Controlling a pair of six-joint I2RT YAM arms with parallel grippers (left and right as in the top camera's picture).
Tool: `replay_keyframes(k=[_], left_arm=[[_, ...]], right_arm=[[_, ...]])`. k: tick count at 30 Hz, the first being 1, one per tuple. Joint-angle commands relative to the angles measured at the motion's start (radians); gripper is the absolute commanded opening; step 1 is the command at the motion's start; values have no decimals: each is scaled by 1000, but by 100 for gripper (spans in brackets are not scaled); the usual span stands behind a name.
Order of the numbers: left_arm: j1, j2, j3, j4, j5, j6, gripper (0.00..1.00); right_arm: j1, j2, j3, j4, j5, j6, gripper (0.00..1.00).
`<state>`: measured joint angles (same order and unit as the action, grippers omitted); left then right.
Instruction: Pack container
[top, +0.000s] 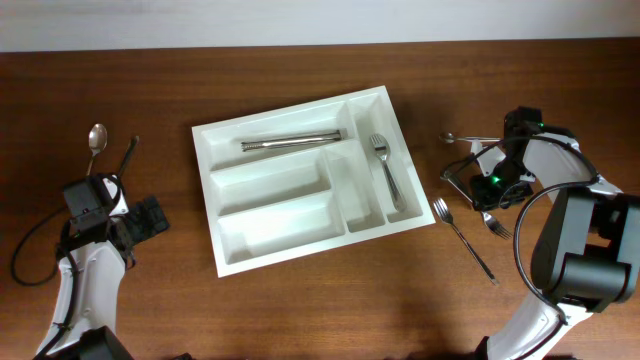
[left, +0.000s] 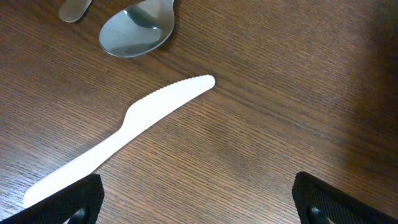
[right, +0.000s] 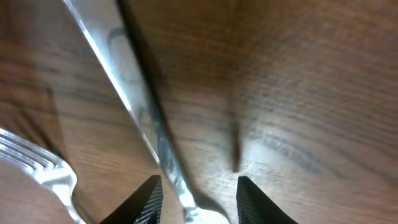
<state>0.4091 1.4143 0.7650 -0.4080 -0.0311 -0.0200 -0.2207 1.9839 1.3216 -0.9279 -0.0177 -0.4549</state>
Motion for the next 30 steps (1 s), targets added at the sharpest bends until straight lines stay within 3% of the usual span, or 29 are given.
replay_keyframes(k=[1,8,15,23,30], left_arm=[[5,5,18,-1,-3,13,99],[5,5,18,-2,-3,13,99],[5,5,18,-2,-3,13,99],[5,5,18,-1,-3,13,99],[5,5,18,-1,-3,13,99]], right_arm=[[4,8,-22,23,15,23,39],[5,19,-67,55,15,26,38],[5,19,-67,58,15,41,4],[2,17,-26,41,15,79,4],[34,-22,205,-103,-24,204,4]])
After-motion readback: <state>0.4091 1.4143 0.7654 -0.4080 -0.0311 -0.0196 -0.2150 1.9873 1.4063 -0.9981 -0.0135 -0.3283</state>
